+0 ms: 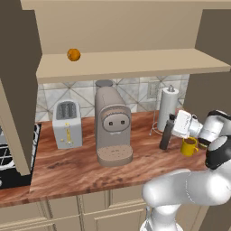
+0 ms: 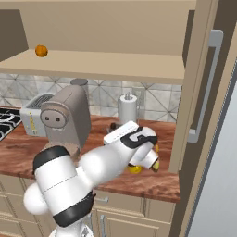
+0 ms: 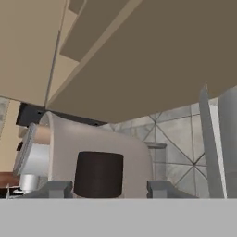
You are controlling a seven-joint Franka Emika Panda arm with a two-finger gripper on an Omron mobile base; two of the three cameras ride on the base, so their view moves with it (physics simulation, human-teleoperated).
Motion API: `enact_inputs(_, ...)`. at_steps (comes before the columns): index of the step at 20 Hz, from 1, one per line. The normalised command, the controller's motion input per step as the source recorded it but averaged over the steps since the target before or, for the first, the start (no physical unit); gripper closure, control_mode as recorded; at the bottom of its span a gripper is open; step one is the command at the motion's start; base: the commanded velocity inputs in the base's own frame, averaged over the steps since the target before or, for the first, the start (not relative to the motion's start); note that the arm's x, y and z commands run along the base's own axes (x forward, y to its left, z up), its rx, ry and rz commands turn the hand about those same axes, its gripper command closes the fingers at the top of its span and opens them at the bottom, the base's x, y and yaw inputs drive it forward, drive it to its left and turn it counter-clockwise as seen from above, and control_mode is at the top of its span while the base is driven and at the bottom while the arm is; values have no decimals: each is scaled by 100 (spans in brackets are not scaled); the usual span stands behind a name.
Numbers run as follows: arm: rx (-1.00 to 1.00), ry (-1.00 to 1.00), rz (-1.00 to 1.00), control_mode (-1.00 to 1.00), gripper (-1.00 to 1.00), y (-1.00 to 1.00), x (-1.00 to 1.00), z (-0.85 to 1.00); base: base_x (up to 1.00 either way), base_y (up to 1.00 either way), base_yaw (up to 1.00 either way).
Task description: Pick the syrup bottle and honey bottle from the cabinet and place them next to the mug.
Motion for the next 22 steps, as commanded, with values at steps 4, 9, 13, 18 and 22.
enact_inputs(4,0,0,-5,-100,100,-18,-3,-23,0,0,0)
enact_inputs(9,0,0,-1,-100,100,0,0,0,0,0,0)
enact_inputs(13,0,0,0,-100,100,0,-2,1,0,0,0)
enact_inputs(18,0,0,0,-100,100,0,-42,4,0,0,0)
enact_inputs(22,0,-6,0,-100,100,0,-34,16,0,0,0)
